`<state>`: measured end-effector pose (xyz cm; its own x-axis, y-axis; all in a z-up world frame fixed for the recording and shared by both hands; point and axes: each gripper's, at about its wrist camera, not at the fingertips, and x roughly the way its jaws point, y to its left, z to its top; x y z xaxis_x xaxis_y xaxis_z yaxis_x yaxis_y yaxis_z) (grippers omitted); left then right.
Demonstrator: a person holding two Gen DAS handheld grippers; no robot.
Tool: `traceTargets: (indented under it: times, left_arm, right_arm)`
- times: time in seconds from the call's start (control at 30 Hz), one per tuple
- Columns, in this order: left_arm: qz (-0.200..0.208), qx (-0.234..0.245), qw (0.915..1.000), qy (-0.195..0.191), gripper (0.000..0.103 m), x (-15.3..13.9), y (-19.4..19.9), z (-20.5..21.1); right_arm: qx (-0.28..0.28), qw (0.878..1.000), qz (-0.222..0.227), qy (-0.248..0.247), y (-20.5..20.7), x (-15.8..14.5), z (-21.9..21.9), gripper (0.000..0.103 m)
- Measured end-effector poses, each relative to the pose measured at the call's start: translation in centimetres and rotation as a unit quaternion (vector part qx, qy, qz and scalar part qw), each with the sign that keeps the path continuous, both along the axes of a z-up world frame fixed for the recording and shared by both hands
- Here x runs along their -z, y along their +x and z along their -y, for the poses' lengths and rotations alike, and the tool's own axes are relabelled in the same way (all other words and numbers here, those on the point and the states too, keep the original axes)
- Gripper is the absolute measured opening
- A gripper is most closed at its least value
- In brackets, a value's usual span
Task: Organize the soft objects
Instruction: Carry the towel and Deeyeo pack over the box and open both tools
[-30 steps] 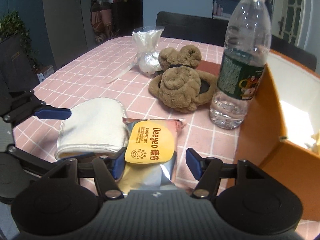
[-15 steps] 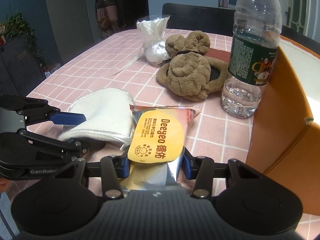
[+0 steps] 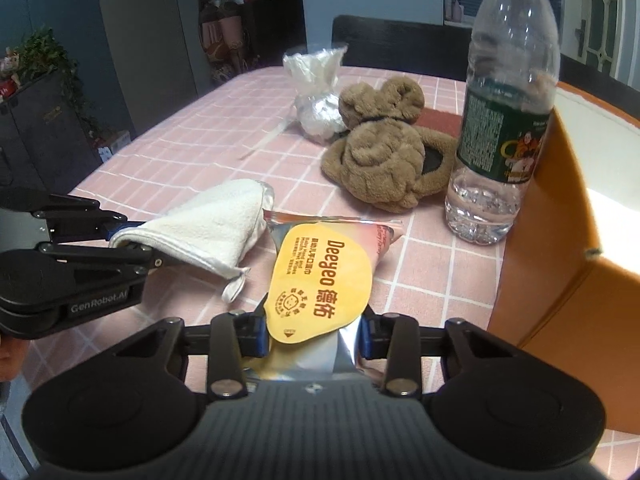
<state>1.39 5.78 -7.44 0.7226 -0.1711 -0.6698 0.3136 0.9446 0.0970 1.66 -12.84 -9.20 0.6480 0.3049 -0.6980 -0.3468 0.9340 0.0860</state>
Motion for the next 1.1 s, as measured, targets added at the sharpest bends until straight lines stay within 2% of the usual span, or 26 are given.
traceTargets:
  times: [0.3, 0.53, 0.83, 0.97, 1.1]
  left_arm:
    - [0.036, 0.002, 0.9985, -0.041, 0.019, -4.7, -3.5, -0.4]
    - [0.07, 0.04, 0.9947, -0.064, 0.019, -8.4, -5.8, 1.1]
    - [0.113, 0.134, 0.9819, -0.071, 0.019, -12.2, -7.1, 6.7]
    - [0.137, 0.166, 0.9748, -0.06, 0.019, -12.7, -6.8, 10.2]
    - [0.143, 0.192, 0.9691, -0.06, 0.019, -13.1, -5.6, 13.4]
  right_arm:
    - [-0.009, 0.999, 0.036, 0.018, -3.6, -4.2, 1.0, 0.038]
    - [-0.006, 0.997, 0.076, 0.02, -7.4, -8.2, 3.4, 0.038]
    - [0.039, 0.994, 0.094, 0.026, -10.7, -11.9, 9.3, 0.038]
    - [0.073, 0.991, 0.106, 0.02, -11.3, -13.2, 12.0, 0.038]
    - [0.107, 0.987, 0.118, 0.003, -10.8, -14.1, 14.4, 0.038]
